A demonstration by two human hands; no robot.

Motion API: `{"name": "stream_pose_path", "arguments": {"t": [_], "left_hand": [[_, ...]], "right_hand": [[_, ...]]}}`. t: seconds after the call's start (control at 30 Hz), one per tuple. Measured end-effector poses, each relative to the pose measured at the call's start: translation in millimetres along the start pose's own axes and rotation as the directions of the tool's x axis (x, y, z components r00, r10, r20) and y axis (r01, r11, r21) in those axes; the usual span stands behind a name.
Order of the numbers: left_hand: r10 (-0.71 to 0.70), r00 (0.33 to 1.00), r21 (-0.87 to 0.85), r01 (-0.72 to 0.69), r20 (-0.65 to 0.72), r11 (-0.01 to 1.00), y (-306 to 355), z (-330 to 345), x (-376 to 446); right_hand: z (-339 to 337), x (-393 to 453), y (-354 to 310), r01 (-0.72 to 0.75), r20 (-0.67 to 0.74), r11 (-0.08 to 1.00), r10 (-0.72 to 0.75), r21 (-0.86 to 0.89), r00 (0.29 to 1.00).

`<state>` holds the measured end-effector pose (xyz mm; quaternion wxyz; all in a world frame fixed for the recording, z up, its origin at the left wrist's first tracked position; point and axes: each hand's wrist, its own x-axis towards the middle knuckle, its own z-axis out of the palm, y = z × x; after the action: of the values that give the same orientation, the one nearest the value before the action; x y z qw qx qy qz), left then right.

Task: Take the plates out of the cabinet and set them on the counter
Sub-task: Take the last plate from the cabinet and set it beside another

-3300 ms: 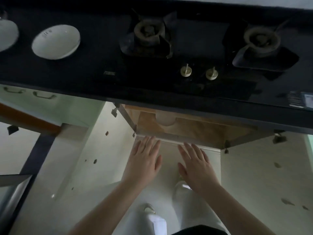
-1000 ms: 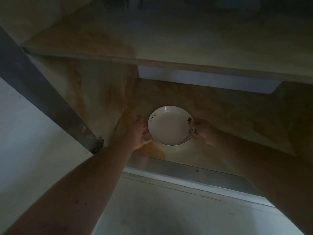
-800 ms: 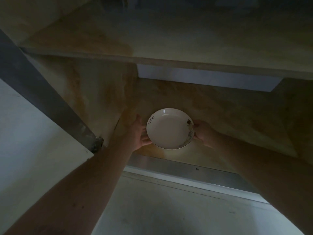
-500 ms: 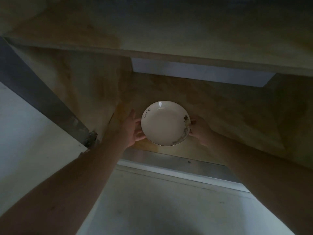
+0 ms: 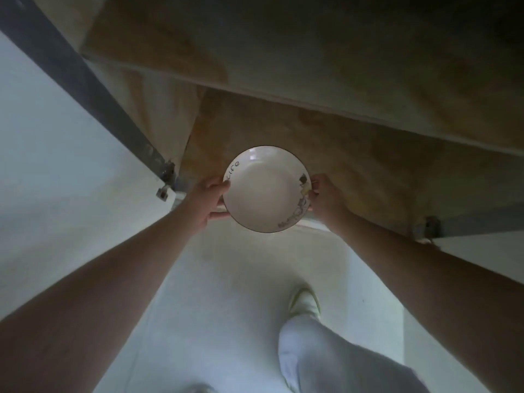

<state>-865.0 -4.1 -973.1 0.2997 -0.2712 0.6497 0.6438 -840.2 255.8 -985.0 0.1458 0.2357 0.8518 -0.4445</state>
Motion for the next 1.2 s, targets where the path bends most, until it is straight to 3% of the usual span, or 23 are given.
{"name": "stream_pose_path", "arguments": {"t": [0.2,0.4,0.7,1.0,1.2], "left_hand": [[-0.048,0.998,0.031,0.049,-0.032,0.998,6,-17,-112],[0.078,0.997,0.066,-0.078,-0.010,0.995,10,-49,-230],[0.073,0.996,0.142,-0.079,0.052,0.987,51,-78,-446],[0.137,0.983,0.162,-0.155,0.120,0.975,78,-72,-592],[0.140,0.984,0.185,-0.160,0.114,0.970,62,-29,-655]], "right_hand": [[-30,-98,-43,-0.020,0.075,0.986,0.032,-0.166,0.997],[-57,-208,-86,0.001,0.080,0.976,0.017,-0.216,0.997],[-133,-413,-164,-0.084,0.117,0.979,0.107,-0.184,0.987],[-204,-555,-185,-0.120,0.059,0.990,0.116,0.079,0.992],[-255,-611,-167,-0.046,-0.007,0.999,0.046,-0.028,0.999]]}}
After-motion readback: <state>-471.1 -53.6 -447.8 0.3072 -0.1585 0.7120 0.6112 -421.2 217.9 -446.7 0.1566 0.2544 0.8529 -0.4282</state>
